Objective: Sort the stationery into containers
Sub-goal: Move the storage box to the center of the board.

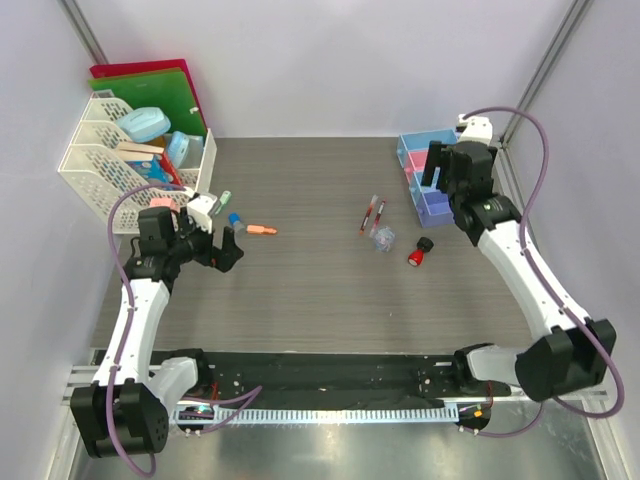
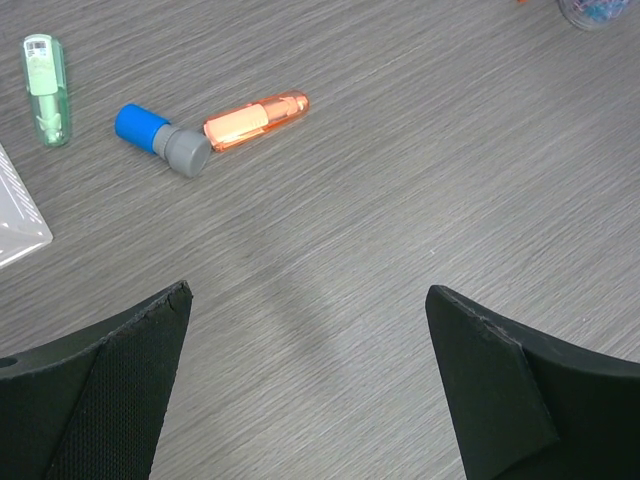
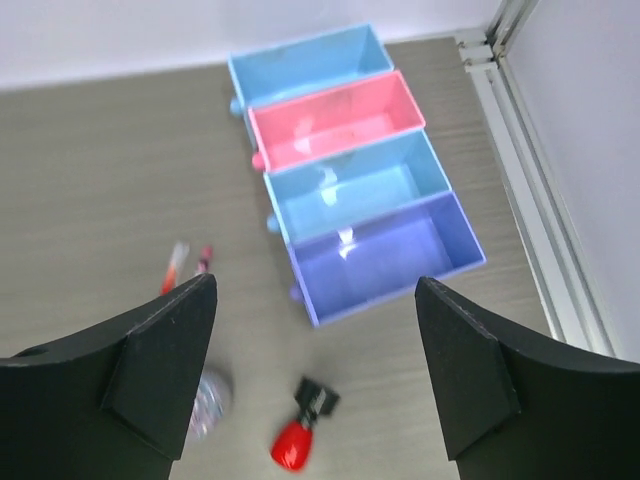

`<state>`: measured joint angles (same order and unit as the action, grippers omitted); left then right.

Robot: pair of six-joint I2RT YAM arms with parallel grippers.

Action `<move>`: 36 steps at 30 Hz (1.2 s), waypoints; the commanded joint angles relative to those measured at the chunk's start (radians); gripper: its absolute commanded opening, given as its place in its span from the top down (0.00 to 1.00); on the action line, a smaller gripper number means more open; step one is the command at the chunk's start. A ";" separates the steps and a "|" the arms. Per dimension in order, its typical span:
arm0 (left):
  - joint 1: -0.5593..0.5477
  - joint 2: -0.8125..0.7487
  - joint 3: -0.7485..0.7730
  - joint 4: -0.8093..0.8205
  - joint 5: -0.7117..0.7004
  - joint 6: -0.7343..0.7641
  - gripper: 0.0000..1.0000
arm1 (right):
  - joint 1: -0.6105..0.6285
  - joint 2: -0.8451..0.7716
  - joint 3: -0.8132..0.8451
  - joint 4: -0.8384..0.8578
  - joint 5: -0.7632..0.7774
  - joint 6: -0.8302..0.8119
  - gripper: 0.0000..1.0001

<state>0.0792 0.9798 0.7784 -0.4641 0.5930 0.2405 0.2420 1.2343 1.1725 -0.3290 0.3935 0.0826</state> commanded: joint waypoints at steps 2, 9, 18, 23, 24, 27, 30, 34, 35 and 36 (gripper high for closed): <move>0.007 -0.003 0.039 -0.053 0.028 0.074 0.00 | -0.053 0.187 0.139 0.111 0.070 0.218 0.18; 0.007 -0.015 0.001 -0.047 0.018 0.114 0.00 | -0.075 0.519 0.361 0.102 0.053 0.296 0.29; 0.007 0.008 0.001 -0.044 0.002 0.143 0.00 | -0.145 0.760 0.582 0.029 0.028 0.407 0.43; 0.007 0.011 0.009 -0.056 -0.018 0.166 0.00 | -0.170 0.809 0.602 0.030 0.019 0.434 0.42; 0.007 0.011 0.010 -0.059 -0.016 0.171 0.00 | -0.175 0.820 0.611 0.030 0.015 0.431 0.42; 0.007 0.003 0.015 -0.077 -0.022 0.180 0.00 | -0.176 0.861 0.631 0.016 0.013 0.440 0.42; 0.007 -0.009 0.012 -0.085 -0.027 0.187 0.00 | -0.176 0.886 0.633 0.015 -0.005 0.453 0.42; 0.007 -0.020 0.012 -0.096 -0.036 0.198 0.00 | -0.178 0.916 0.630 0.011 -0.013 0.460 0.42; 0.007 -0.023 0.013 -0.097 -0.038 0.200 0.00 | -0.178 0.927 0.628 0.011 -0.010 0.459 0.42; 0.008 -0.024 0.010 -0.100 -0.041 0.204 0.00 | -0.178 0.932 0.625 0.011 -0.012 0.460 0.42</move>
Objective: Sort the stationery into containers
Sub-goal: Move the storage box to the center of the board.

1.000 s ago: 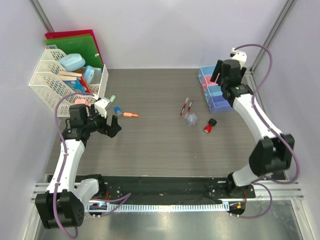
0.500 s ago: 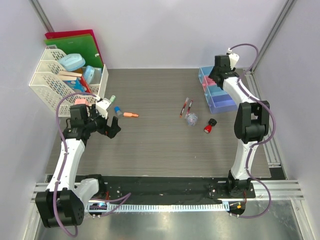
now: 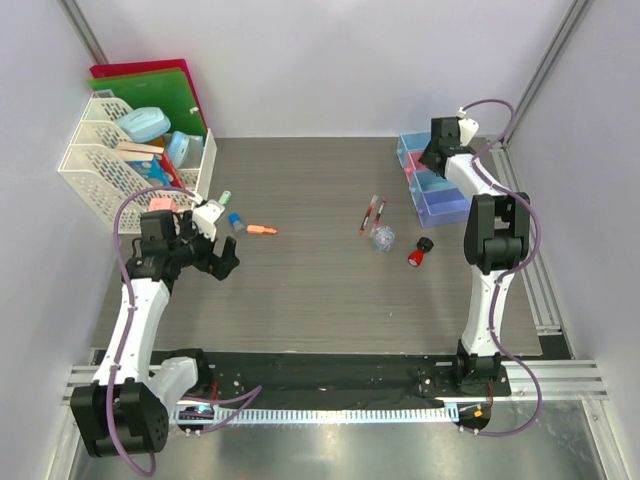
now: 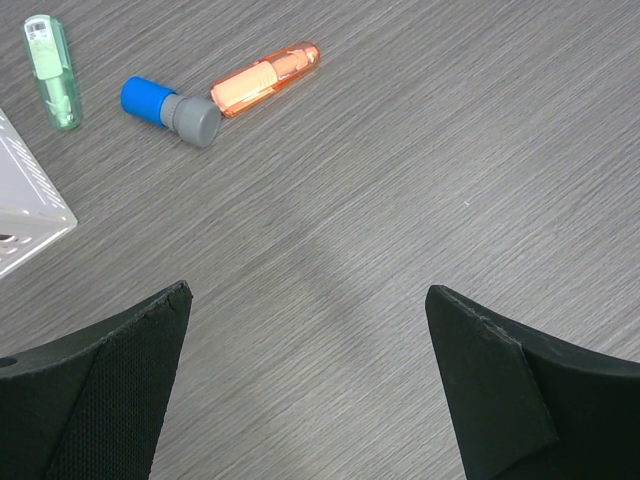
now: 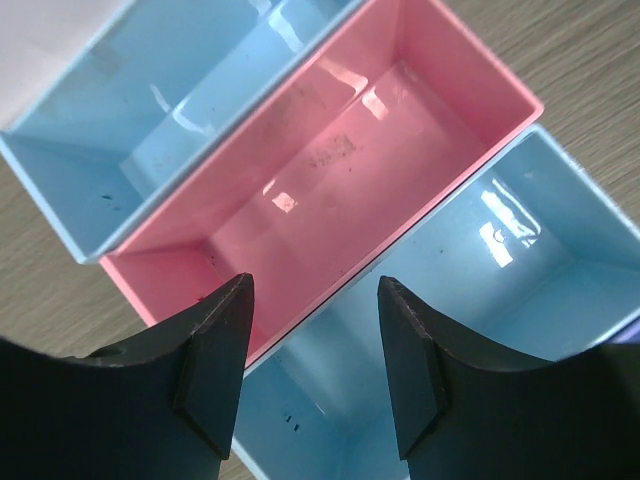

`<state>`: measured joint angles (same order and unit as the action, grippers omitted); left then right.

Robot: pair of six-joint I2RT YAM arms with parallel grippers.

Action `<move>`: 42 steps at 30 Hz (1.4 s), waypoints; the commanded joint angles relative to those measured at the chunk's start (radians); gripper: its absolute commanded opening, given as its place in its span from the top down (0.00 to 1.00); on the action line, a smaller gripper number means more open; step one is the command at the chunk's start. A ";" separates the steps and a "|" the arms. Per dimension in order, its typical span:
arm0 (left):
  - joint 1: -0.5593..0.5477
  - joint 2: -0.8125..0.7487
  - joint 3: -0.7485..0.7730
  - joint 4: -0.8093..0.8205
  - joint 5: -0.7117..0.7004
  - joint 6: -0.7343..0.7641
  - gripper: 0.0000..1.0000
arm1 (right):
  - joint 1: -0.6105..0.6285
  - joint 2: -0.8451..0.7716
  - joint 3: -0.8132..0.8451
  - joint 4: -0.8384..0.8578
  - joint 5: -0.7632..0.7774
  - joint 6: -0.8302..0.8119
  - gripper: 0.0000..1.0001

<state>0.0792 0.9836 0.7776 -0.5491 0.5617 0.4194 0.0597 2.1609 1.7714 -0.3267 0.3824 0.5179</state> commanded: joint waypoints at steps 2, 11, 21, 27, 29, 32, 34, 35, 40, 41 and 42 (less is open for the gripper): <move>0.007 -0.034 0.009 -0.018 -0.011 0.028 0.00 | 0.005 0.020 0.026 0.008 0.003 0.024 0.43; 0.007 -0.045 -0.009 -0.029 -0.025 0.048 0.00 | 0.023 0.079 0.094 0.009 0.021 -0.096 0.51; 0.007 -0.045 -0.034 -0.029 -0.039 0.064 0.00 | 0.054 0.155 0.210 -0.003 -0.019 -0.315 0.56; 0.007 -0.046 -0.043 -0.023 -0.039 0.062 0.00 | 0.114 0.192 0.256 -0.005 -0.036 -0.458 0.55; 0.007 -0.045 -0.046 -0.020 -0.037 0.062 0.00 | 0.146 0.209 0.281 -0.005 -0.031 -0.496 0.55; 0.007 -0.042 -0.051 -0.020 -0.040 0.064 0.00 | 0.196 0.237 0.321 -0.006 -0.022 -0.565 0.55; 0.007 -0.042 -0.054 -0.018 -0.045 0.062 0.00 | 0.228 0.250 0.351 -0.006 -0.020 -0.601 0.55; 0.007 -0.043 -0.057 -0.018 -0.046 0.064 0.00 | 0.236 0.264 0.364 -0.005 -0.020 -0.610 0.55; 0.007 -0.052 -0.067 -0.017 -0.057 0.065 0.00 | 0.285 0.297 0.413 -0.005 -0.031 -0.679 0.55; 0.008 -0.056 -0.072 -0.017 -0.059 0.067 0.00 | 0.301 0.301 0.418 -0.005 -0.039 -0.687 0.55; 0.007 -0.056 -0.074 -0.015 -0.060 0.067 0.00 | 0.307 0.307 0.421 -0.006 -0.042 -0.696 0.55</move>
<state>0.0795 0.9520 0.7177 -0.5770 0.5117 0.4763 0.3321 2.4512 2.1418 -0.3363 0.3740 -0.0956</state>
